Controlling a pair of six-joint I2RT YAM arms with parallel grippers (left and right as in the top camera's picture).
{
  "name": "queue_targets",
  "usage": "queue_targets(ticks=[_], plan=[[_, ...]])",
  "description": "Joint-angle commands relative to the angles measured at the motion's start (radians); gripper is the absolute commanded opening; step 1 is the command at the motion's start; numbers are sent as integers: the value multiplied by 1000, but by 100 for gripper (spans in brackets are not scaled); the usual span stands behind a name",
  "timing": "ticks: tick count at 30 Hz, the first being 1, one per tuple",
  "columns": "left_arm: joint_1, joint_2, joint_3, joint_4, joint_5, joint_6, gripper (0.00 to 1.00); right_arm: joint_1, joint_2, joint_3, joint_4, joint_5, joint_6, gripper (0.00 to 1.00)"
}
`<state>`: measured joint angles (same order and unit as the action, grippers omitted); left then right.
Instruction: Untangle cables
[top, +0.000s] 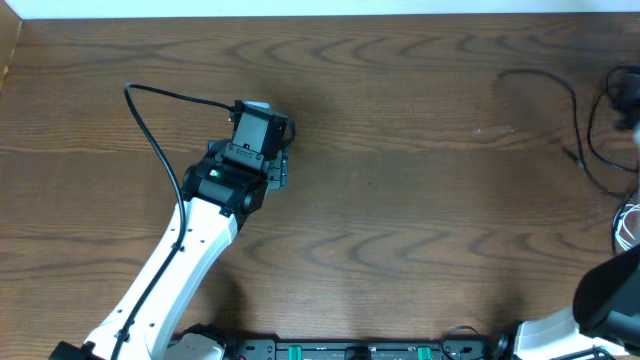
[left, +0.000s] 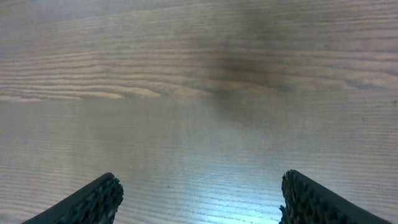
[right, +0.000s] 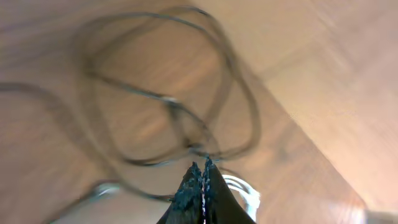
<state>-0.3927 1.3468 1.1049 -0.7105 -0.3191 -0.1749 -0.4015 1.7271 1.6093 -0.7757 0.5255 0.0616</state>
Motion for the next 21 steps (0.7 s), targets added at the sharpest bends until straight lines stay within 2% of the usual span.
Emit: queue_targets(ticks=[1,3,4,7,11,13,15,17,21], plan=[[5,6,-6,-4,-3,14,83,-143,-10,13,-26,-15,84,1],[5,6,-6,-4,-3,14,83,-218,-10,13,-51,-160,83,1],[5,6,-6,-4,-3,14,83,-264,-10,13,-69,-301,77,1],[5,6,-6,-4,-3,14,83,-299,-10,13,-86,-558,19,1],[5,6,-6,-4,-3,14,83,-269,-10,13,-100,-641,3,2],[5,6,-6,-4,-3,14,83,-237,-7,13,-103,-642,-8,13],[5,6,-6,-4,-3,14,83,-193,-1,12,-105,-641,-30,40],[5,6,-6,-4,-3,14,83,-144,9,12,-109,-641,-61,61],[5,6,-6,-4,-3,14,83,-51,42,12,-108,-640,-116,79]])
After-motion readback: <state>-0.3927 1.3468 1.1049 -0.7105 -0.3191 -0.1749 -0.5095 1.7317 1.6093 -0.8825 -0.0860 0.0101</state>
